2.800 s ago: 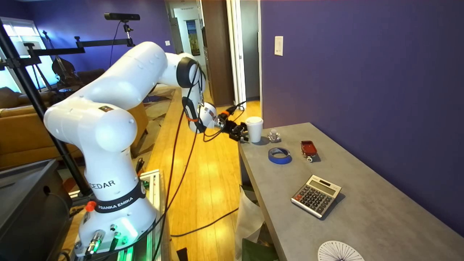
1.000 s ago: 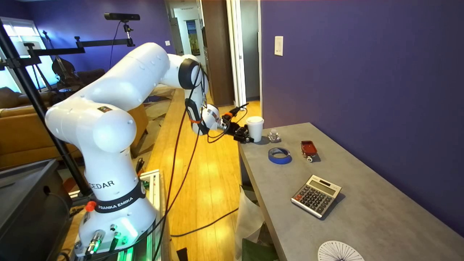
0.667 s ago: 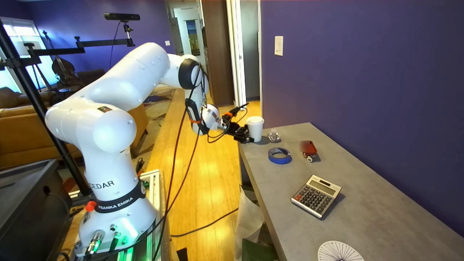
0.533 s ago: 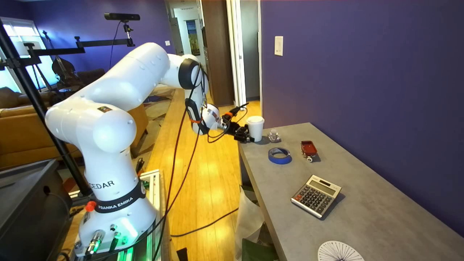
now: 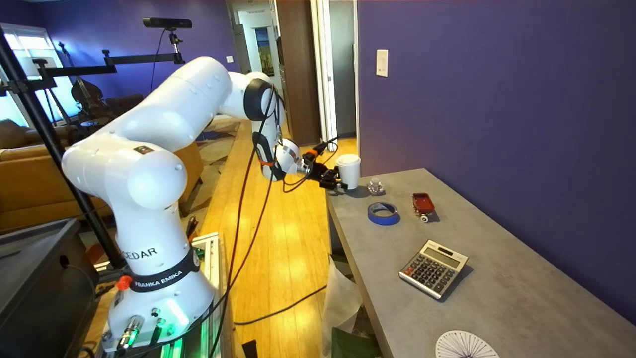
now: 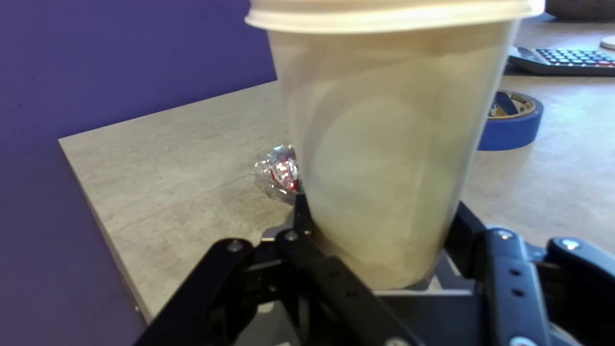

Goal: Put the white coffee cup on the white coaster

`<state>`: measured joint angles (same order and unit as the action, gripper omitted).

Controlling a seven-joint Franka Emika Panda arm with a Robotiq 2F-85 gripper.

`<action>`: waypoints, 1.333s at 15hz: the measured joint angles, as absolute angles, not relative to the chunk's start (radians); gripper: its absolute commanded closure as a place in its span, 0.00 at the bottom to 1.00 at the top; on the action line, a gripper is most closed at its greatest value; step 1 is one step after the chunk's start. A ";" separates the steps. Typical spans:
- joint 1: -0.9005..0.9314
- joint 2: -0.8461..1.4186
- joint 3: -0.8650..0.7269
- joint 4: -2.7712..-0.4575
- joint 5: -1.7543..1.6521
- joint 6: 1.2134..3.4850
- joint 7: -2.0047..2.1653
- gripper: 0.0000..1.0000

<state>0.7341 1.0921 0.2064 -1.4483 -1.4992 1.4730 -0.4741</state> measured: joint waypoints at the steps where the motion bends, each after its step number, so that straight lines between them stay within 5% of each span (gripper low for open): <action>1: 0.735 1.088 0.208 -1.448 -1.499 1.456 -0.474 0.47; 3: 0.735 1.080 0.210 -1.448 -1.494 1.422 -0.473 0.59; 20: 0.491 0.834 0.247 -1.680 -1.224 1.223 -0.232 0.59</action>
<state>0.4913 0.8336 0.2469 -1.6801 -1.2243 1.2227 -0.2317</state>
